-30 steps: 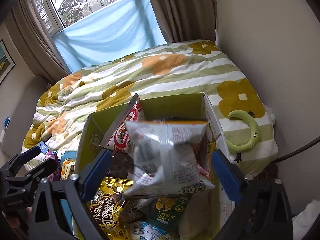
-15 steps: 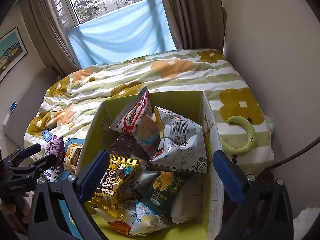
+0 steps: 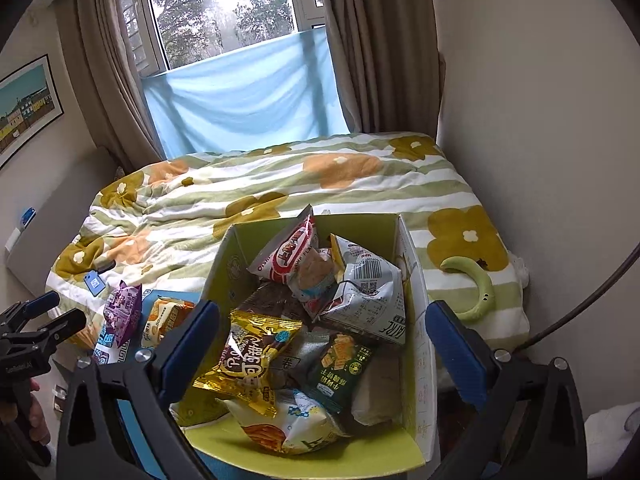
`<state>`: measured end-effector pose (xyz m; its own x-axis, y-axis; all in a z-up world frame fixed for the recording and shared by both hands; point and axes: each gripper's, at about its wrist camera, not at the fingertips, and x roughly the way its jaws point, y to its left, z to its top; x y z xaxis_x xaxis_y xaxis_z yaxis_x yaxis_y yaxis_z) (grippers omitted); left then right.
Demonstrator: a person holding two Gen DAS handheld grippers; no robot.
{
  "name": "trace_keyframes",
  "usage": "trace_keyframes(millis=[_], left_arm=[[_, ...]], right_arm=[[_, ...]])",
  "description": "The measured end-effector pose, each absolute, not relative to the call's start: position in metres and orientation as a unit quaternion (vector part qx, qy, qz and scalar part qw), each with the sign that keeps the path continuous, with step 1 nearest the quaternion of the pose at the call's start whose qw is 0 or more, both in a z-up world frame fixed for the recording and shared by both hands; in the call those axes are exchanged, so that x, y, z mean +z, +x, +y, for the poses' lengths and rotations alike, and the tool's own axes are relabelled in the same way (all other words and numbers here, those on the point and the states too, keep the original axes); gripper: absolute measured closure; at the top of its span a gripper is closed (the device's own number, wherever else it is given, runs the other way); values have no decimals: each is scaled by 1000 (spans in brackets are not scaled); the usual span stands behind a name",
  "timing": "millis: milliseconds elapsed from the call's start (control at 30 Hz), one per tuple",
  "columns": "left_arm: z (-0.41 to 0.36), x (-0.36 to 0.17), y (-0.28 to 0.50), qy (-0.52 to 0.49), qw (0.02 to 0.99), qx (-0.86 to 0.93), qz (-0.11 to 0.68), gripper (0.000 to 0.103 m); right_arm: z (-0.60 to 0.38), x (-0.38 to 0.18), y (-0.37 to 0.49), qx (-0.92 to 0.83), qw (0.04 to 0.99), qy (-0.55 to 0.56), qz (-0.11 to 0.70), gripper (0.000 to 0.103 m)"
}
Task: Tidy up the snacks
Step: 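Withdraw both open tools from the box, then grasp the purple bag with the left tool while the right tool grasps the orange-white cake packet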
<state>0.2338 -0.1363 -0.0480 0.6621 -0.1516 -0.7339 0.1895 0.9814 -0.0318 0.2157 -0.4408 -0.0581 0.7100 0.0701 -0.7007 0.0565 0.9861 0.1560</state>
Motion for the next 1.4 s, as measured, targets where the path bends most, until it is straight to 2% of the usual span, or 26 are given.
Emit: trace_keyframes(millis=[433,667,1067,1400], left_arm=[[18,-52,218,4,907,-91,412,4],[67,-72,239,13,896,-109,431,4],[75,-161,328,-31,856,-148,494,4],[66,-243,390,-84,811,-162,556,4]], right_arm=[[-318,-43,182,-17,924,103,369,1],[-251,-52,180,-22,919,115,377,1],[-171,-109,235,12,899,117,421,1],[-162,-188,307,29,866,128,482,1]])
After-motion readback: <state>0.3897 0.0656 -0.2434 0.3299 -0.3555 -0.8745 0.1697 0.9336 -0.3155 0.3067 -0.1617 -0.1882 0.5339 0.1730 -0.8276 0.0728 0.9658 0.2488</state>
